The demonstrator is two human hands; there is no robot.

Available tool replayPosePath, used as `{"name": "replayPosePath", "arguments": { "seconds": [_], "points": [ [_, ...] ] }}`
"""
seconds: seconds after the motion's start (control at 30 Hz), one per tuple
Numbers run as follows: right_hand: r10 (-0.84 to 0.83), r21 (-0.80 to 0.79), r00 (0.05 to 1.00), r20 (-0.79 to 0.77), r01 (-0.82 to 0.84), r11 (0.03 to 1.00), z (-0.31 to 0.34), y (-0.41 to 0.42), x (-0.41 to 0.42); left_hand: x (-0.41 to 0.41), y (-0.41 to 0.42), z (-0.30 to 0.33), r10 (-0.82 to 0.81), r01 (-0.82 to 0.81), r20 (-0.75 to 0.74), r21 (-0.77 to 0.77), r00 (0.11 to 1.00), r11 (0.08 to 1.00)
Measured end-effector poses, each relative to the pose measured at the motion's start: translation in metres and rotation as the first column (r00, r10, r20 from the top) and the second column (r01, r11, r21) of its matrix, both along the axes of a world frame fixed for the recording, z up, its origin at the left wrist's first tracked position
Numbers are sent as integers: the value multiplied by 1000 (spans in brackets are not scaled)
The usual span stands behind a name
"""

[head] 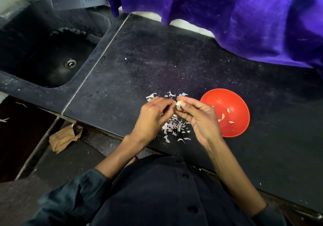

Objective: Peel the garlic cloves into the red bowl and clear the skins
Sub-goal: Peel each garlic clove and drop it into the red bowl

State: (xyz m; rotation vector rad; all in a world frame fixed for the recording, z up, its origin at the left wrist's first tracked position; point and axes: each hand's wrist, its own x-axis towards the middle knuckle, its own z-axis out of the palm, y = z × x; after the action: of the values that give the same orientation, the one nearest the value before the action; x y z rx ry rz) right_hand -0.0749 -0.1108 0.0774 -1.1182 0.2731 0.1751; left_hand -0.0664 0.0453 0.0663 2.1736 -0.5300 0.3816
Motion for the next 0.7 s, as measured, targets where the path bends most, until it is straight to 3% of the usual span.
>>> {"name": "replayPosePath", "arguments": {
  "seconds": [0.1, 0.2, 0.37, 0.5, 0.6, 0.7],
  "points": [
    [50, -12, 998, 26, -50, 999, 0, -3, -1, -2, -2, 2, -5, -52, -257, -214, 966, 975],
    [91, -24, 995, 45, -90, 996, -1, -6, -2, -1, -6, 5, -148, -120, -501, -463, 853, 878],
    [126, -8, 990, 62, -126, 992, -2, -9, -4, -1, -6, 11, -389, -259, -659, -666, 644, 700],
    [123, 41, 990, 71, -127, 991, -2, -6, -5, -1, -3, 9, -567, -409, -671, -741, 479, 532],
    [105, 102, 993, 49, -109, 989, -1, -5, -5, 1, -2, 5, -545, -471, -686, -727, 482, 500],
    [84, 75, 996, 35, -86, 993, -3, -7, -5, 0, 0, -2, -345, -340, -694, -648, 632, 681]
  ]
}}
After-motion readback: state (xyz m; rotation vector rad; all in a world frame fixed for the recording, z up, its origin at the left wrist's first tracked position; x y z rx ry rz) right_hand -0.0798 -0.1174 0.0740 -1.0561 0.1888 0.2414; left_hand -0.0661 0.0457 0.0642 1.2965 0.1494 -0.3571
